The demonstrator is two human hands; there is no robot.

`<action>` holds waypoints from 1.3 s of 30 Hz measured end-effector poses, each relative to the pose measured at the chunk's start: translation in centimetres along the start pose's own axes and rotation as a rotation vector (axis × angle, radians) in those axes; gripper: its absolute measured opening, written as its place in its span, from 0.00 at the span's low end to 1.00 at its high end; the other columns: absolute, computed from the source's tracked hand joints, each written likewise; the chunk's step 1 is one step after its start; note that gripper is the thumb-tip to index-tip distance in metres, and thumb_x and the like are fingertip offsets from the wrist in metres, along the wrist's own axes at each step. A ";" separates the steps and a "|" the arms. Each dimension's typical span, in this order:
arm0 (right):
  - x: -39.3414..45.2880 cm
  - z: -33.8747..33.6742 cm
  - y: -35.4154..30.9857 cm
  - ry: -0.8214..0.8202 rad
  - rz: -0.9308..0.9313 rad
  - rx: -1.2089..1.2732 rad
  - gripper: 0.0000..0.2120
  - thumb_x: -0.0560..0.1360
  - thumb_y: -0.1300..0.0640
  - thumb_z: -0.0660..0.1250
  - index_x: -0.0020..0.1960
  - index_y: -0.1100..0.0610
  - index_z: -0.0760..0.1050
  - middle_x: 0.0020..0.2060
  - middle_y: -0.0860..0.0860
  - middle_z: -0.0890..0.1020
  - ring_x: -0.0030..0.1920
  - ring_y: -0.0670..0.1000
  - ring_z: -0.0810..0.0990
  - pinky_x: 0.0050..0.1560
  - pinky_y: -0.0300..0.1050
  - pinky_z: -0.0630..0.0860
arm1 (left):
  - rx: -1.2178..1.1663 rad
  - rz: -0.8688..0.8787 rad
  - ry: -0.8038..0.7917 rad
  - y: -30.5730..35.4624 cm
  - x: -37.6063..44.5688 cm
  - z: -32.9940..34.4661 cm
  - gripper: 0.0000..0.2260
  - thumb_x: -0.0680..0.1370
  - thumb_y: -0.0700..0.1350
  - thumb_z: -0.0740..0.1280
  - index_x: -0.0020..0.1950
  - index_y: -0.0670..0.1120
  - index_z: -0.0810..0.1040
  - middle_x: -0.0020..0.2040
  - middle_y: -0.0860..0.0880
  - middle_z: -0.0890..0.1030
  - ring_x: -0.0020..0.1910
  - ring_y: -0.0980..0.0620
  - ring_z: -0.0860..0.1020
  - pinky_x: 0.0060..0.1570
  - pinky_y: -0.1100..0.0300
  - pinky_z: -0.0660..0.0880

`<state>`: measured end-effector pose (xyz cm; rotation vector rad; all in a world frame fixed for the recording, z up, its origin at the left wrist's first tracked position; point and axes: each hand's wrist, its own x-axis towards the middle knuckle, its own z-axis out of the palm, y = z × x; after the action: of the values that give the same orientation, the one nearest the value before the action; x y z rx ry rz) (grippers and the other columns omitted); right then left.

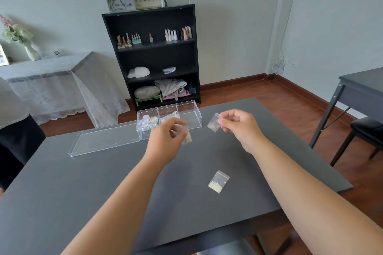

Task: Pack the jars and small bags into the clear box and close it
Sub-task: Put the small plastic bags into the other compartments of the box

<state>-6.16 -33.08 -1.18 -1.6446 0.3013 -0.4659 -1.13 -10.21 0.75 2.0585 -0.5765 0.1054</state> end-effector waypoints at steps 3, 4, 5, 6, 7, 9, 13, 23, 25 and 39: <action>2.1 1.0 -2.1 0.028 -0.068 -0.039 0.05 0.72 0.61 0.74 0.43 0.51 0.81 0.34 0.45 0.85 0.32 0.42 0.81 0.38 0.34 0.79 | 0.055 0.028 0.031 0.9 3.3 -0.1 0.08 0.75 0.43 0.68 0.47 0.57 0.81 0.36 0.56 0.78 0.30 0.64 0.73 0.25 0.73 0.68; 2.8 1.4 -2.7 0.034 -0.091 -0.054 0.06 0.72 0.60 0.74 0.42 0.50 0.81 0.34 0.46 0.85 0.32 0.42 0.82 0.39 0.35 0.79 | 0.062 0.026 0.039 1.1 4.4 -0.1 0.07 0.75 0.43 0.68 0.46 0.56 0.81 0.34 0.57 0.78 0.30 0.64 0.73 0.25 0.73 0.68; 3.5 2.0 -3.3 0.037 -0.115 -0.073 0.06 0.72 0.60 0.73 0.41 0.50 0.81 0.34 0.46 0.85 0.33 0.43 0.82 0.40 0.37 0.80 | 0.057 0.015 0.041 1.1 5.4 0.0 0.07 0.75 0.43 0.69 0.45 0.56 0.82 0.33 0.57 0.78 0.28 0.64 0.73 0.24 0.73 0.67; 4.2 2.4 -3.7 0.038 -0.138 -0.103 0.07 0.72 0.60 0.73 0.40 0.48 0.81 0.35 0.46 0.85 0.34 0.44 0.82 0.42 0.39 0.80 | 0.050 0.000 0.040 1.2 6.3 0.2 0.07 0.75 0.43 0.69 0.44 0.56 0.83 0.32 0.57 0.78 0.27 0.63 0.73 0.23 0.73 0.66; 4.8 2.9 -4.1 0.037 -0.157 -0.144 0.08 0.72 0.60 0.73 0.39 0.47 0.80 0.36 0.46 0.85 0.36 0.45 0.82 0.43 0.40 0.80 | 0.055 -0.011 0.037 1.1 7.1 0.3 0.06 0.75 0.44 0.69 0.44 0.56 0.83 0.31 0.57 0.78 0.27 0.64 0.72 0.24 0.74 0.66; 5.9 3.8 -4.5 0.026 -0.183 -0.226 0.08 0.72 0.59 0.72 0.39 0.46 0.80 0.38 0.45 0.84 0.40 0.46 0.82 0.44 0.40 0.79 | 0.086 -0.020 0.028 0.9 8.4 0.6 0.05 0.75 0.46 0.70 0.46 0.56 0.84 0.33 0.57 0.78 0.29 0.64 0.74 0.26 0.74 0.66; 7.1 4.6 -4.2 -0.012 -0.201 -0.344 0.06 0.72 0.57 0.73 0.40 0.46 0.81 0.39 0.43 0.83 0.40 0.42 0.80 0.40 0.34 0.74 | 0.133 -0.031 0.029 -0.3 10.1 1.4 0.05 0.76 0.49 0.70 0.48 0.57 0.84 0.39 0.56 0.79 0.40 0.58 0.76 0.36 0.63 0.71; 8.2 3.9 -2.2 -0.025 -0.091 -0.210 0.07 0.72 0.59 0.71 0.44 0.47 0.83 0.36 0.47 0.85 0.33 0.41 0.82 0.39 0.35 0.79 | 0.394 -0.044 -0.130 -2.4 11.8 2.3 0.05 0.75 0.50 0.68 0.46 0.60 0.81 0.42 0.60 0.81 0.45 0.55 0.79 0.52 0.50 0.75; 8.4 3.8 -2.0 -0.029 -0.095 -0.216 0.08 0.72 0.59 0.72 0.43 0.46 0.82 0.36 0.46 0.85 0.32 0.41 0.82 0.38 0.34 0.78 | 0.493 -0.015 -0.169 -2.4 12.1 2.2 0.05 0.75 0.50 0.66 0.44 0.60 0.79 0.44 0.60 0.82 0.45 0.55 0.78 0.54 0.50 0.71; 10.3 3.5 -2.1 -0.065 -0.165 -0.338 0.08 0.73 0.58 0.72 0.51 0.50 0.84 0.43 0.45 0.84 0.45 0.42 0.80 0.44 0.34 0.74 | 0.729 0.107 -0.134 -2.8 11.9 1.6 0.14 0.78 0.52 0.61 0.61 0.55 0.79 0.65 0.53 0.73 0.62 0.45 0.67 0.57 0.51 0.66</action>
<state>4.40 -34.38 1.92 -2.0205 0.2039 -0.5035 10.37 -14.62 1.24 2.7526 -0.8146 0.2734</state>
